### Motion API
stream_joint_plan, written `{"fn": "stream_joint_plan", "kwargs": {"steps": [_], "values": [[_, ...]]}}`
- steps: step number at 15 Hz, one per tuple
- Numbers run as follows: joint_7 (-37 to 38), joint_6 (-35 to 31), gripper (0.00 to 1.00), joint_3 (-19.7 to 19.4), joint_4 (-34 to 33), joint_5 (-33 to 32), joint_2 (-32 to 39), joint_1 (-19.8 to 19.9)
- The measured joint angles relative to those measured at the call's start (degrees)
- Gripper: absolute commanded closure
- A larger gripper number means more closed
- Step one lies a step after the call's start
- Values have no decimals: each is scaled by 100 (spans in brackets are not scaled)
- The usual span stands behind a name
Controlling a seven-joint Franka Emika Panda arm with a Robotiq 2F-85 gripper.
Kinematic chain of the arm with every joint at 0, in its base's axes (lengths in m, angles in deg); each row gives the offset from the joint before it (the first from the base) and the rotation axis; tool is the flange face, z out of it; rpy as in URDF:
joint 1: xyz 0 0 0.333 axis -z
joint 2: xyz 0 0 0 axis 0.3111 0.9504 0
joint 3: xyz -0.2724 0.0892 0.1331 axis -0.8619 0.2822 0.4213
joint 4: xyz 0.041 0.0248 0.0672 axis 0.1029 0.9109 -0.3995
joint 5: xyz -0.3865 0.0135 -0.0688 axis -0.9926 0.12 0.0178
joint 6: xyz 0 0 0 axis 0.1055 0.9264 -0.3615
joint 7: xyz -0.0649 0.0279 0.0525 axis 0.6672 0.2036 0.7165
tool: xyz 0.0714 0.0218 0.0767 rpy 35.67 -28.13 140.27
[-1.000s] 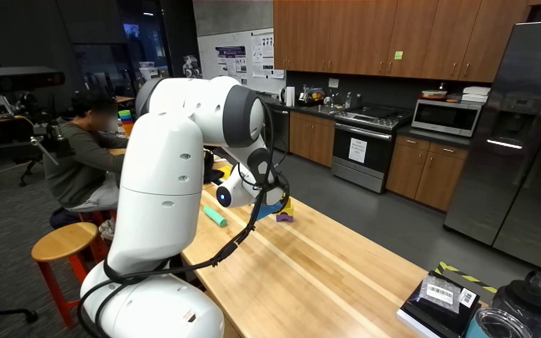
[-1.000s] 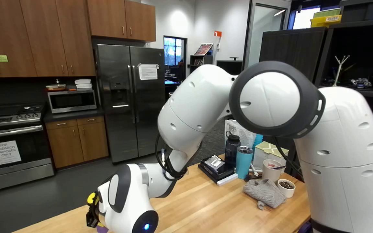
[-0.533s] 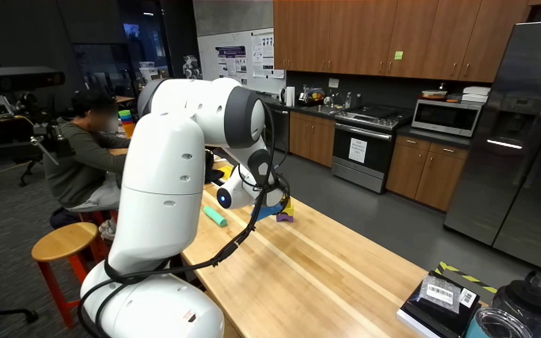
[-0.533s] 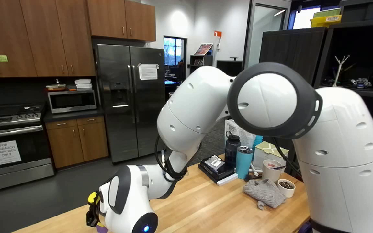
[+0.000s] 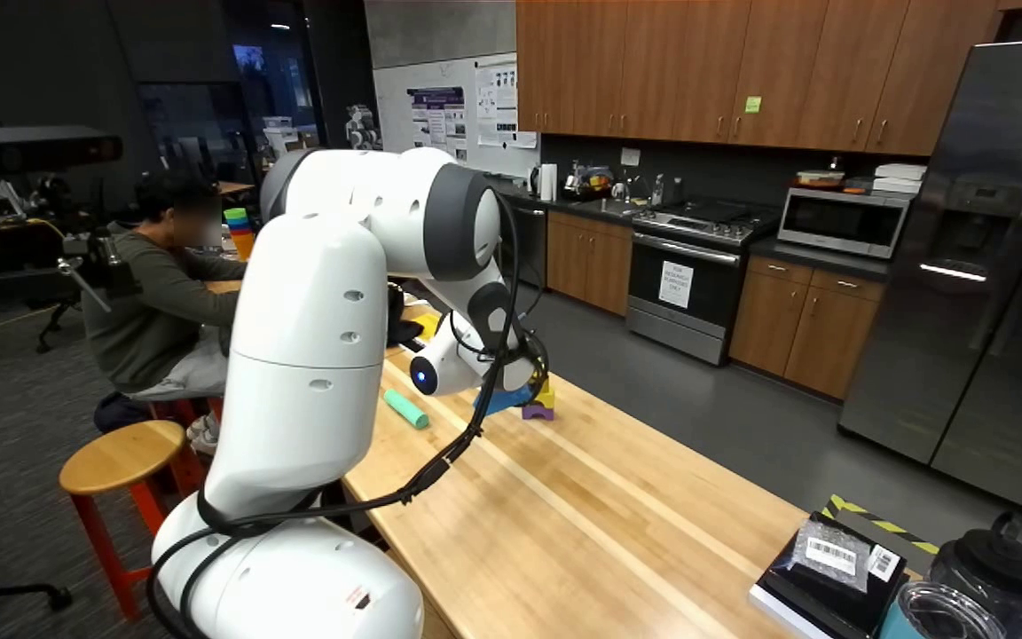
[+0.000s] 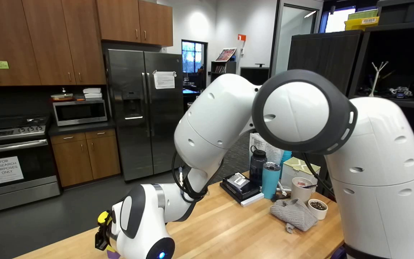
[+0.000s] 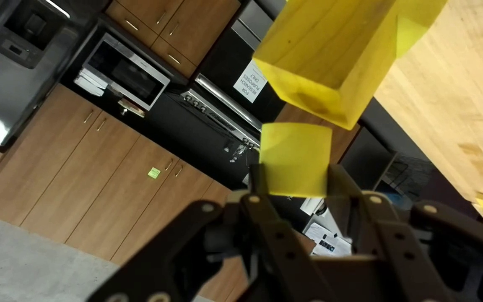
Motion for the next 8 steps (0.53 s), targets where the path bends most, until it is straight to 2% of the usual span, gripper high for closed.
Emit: {"fn": "stream_joint_plan", "kwargs": {"steps": [8], "values": [[299, 128, 86, 0, 1, 0, 76, 0]]}}
